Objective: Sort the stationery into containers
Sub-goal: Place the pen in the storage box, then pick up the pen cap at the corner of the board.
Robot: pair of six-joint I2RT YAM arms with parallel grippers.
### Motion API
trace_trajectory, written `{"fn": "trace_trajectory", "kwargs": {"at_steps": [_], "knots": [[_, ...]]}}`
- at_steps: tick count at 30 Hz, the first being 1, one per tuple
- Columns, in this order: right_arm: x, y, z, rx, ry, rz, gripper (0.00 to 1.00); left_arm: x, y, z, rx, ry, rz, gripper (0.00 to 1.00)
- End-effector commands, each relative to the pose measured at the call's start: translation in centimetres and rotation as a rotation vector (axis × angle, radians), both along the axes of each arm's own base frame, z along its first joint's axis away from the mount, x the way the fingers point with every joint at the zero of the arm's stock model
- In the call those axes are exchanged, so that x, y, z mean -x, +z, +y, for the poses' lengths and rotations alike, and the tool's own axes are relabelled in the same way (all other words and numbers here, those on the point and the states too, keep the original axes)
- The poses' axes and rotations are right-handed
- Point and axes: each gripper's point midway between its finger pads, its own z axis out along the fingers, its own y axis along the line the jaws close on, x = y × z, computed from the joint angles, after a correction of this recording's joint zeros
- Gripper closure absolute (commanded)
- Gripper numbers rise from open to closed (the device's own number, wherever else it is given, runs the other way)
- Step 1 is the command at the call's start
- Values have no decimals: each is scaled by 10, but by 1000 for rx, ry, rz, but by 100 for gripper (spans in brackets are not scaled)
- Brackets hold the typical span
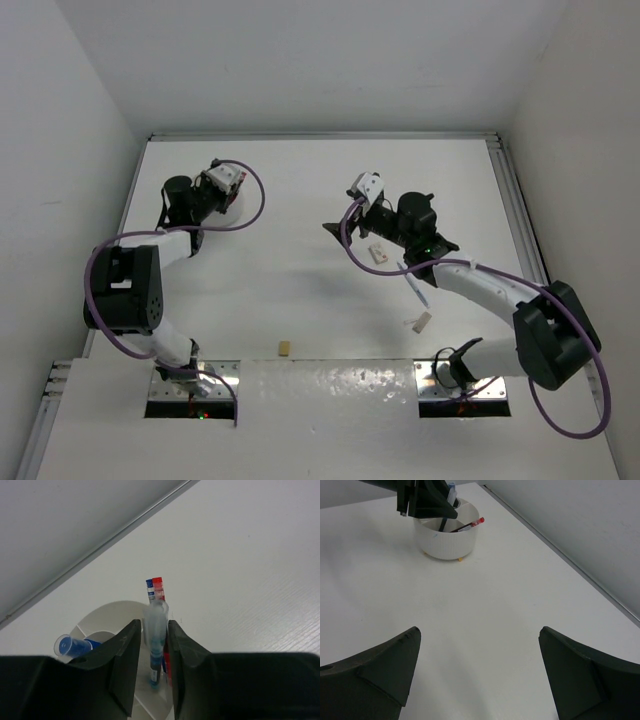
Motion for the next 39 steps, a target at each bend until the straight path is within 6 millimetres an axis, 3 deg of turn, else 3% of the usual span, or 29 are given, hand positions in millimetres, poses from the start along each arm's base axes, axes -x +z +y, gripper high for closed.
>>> {"fn": "trace_trajectory", "kwargs": {"at_steps": [1, 5, 12, 20, 22, 23, 25, 29, 31, 32, 33, 34, 35, 36, 37, 39], "knots": [[-8, 20, 4, -16, 4, -49, 1, -6, 18, 6, -10, 10, -68, 71], [-8, 20, 4, -15, 7, -46, 1, -2, 15, 5, -16, -1, -59, 59], [-4, 22, 1, -12, 7, -47, 1, 1, 21, 2, -3, -11, -63, 51], [-1, 25, -9, -11, -37, -26, 1, 7, 67, -14, 62, -89, -97, 34], [-3, 25, -17, -5, -88, 18, 1, 9, 86, -17, 71, -99, -121, 33], [-17, 13, -52, 54, -299, 125, 1, 12, 110, -21, 103, -107, -146, 32], [-18, 8, -65, 55, -364, 183, 1, 15, 119, -22, 116, -107, -150, 32], [5, -43, -115, 301, -509, 379, 2, 26, 132, -32, 179, -95, -119, 32], [15, -52, -129, 342, -540, 416, 41, 36, 133, -33, 186, -94, -112, 33], [25, -67, -140, 380, -567, 462, 60, 44, 124, -45, 195, -122, -90, 33], [27, -70, -151, 371, -637, 489, 90, 50, 126, -49, 203, -129, -92, 33], [32, -78, -158, 376, -673, 522, 91, 54, 125, -51, 220, -131, -82, 33], [39, -90, -170, 380, -729, 579, 85, 59, 118, -55, 228, -136, -64, 34], [42, -96, -176, 384, -762, 605, 50, 63, 119, -57, 239, -136, -62, 33], [47, -106, -184, 398, -800, 644, 40, 66, 115, -58, 258, -129, -43, 34], [52, -121, -195, 407, -850, 697, 32, 70, 114, -61, 266, -125, -41, 34]]}}
